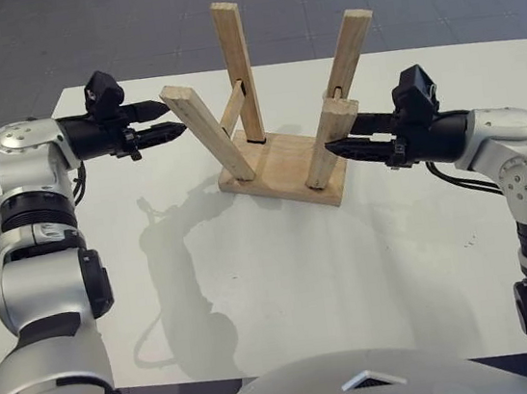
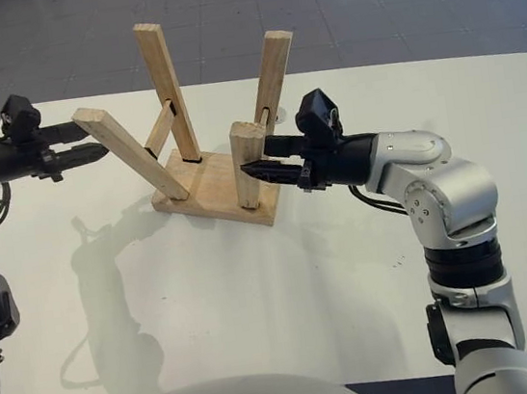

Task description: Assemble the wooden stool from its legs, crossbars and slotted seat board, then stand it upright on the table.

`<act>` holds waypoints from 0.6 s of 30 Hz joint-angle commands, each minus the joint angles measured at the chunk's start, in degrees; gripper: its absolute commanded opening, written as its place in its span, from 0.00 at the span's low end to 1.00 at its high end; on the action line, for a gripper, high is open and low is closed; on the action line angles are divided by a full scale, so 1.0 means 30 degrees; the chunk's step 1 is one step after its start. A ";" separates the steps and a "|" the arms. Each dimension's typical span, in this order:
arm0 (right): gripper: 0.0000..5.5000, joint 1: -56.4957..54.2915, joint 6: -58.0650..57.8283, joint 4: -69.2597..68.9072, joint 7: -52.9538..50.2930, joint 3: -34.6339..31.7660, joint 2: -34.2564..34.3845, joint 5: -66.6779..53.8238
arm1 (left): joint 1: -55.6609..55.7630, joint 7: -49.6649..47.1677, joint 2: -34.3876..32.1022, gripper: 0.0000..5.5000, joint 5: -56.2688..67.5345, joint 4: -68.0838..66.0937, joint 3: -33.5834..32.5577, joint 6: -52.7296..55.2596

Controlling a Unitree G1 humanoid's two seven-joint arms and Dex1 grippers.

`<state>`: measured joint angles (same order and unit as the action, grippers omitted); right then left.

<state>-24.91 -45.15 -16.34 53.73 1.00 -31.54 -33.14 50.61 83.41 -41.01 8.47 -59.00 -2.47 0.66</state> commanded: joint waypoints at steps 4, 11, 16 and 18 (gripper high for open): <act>0.21 -0.1225 0.0932 0.1833 0.1763 0.0173 -0.1166 -0.0030 | 0.0300 0.3004 0.0229 0.69 0.1726 0.2925 0.0847 0.1841; 0.21 -0.1876 0.2341 0.3240 0.3748 0.0936 -0.2010 0.0558 | -0.0092 0.3023 0.0307 0.66 0.4213 0.5607 0.3128 0.3953; 0.20 -0.2017 0.3980 0.4263 0.5171 0.0976 -0.2430 0.1058 | -0.0800 0.3028 -0.1559 0.51 0.7518 0.7714 0.5470 0.5760; 0.20 -0.2207 0.5262 0.4940 0.6026 0.1209 -0.2692 0.1718 | -0.0915 0.3028 -0.2154 0.44 0.8332 0.8122 0.6205 0.5894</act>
<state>-29.85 -32.12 -3.10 69.94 3.89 -37.93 -29.62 48.54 91.88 -45.30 31.53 -36.07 14.13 17.73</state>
